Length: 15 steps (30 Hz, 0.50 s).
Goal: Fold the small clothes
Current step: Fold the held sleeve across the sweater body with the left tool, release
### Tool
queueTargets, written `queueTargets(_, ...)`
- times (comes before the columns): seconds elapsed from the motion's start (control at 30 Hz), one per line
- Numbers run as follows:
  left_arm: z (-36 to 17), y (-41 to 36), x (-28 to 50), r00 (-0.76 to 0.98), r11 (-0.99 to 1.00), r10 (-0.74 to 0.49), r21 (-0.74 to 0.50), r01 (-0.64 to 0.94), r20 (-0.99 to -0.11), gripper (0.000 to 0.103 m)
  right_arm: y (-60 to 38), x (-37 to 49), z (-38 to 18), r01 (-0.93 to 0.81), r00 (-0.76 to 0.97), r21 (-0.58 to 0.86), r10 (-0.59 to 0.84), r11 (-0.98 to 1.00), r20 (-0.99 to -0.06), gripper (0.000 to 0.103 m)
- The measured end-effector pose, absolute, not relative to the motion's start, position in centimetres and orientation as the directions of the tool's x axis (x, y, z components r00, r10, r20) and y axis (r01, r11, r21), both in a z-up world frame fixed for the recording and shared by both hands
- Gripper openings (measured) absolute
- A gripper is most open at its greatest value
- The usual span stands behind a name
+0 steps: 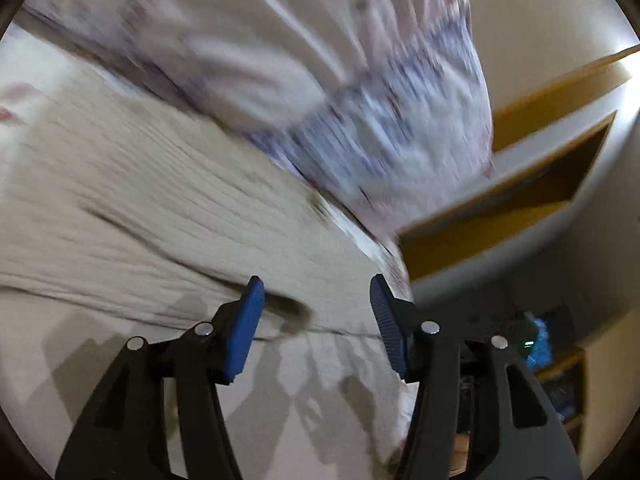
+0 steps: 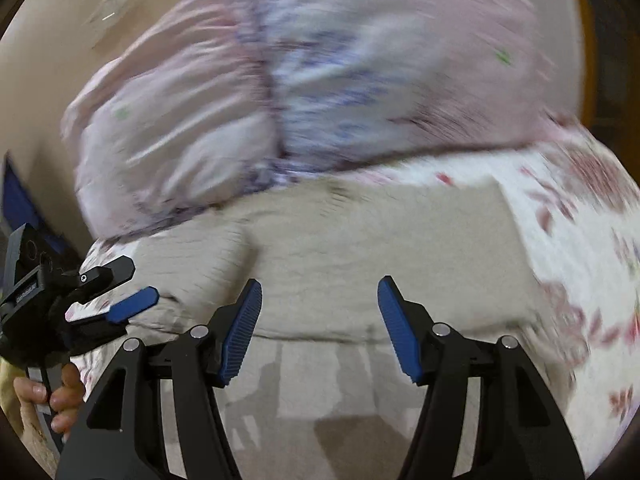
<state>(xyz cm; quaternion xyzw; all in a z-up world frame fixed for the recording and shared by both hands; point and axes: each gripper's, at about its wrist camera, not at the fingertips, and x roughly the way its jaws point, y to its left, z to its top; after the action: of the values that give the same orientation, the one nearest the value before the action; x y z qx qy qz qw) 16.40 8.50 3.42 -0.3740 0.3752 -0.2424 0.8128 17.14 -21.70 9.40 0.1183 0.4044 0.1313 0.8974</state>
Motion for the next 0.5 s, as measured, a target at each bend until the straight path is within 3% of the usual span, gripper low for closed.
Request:
queueTargets(0.07, 3.6, 10.8, 15.6, 0.657, 0.646, -0.603, -0.761, 0.069, -0.453, 0.052, -18.7, 17.9, 10.1, -0.260, 0.615, 0.293, 0.392, 0.920, -0.684, 0.050)
queueTargets(0.27, 1.0, 15.0, 15.3, 0.673, 0.715, -0.474, -0.694, -0.082, -0.568, 0.046, -7.4, 18.8, 9.6, -0.575, 0.519, 0.115, 0.470, 0.810, -0.713, 0.046)
queueTargets(0.37, -0.1, 15.6, 15.3, 0.666, 0.718, -0.461, -0.688, -0.109, -0.586, 0.040, -3.6, 19.2, 8.1, -0.620, 0.511, 0.030, 0.433, 0.784, -0.743, 0.046)
queueTargets(0.5, -0.4, 16.0, 15.1, 0.669, 0.712, -0.463, -0.693, -0.111, -0.582, 0.039, -1.6, 21.1, 5.6, -0.600, 0.478, 0.031, 0.389, 0.800, -0.788, 0.045)
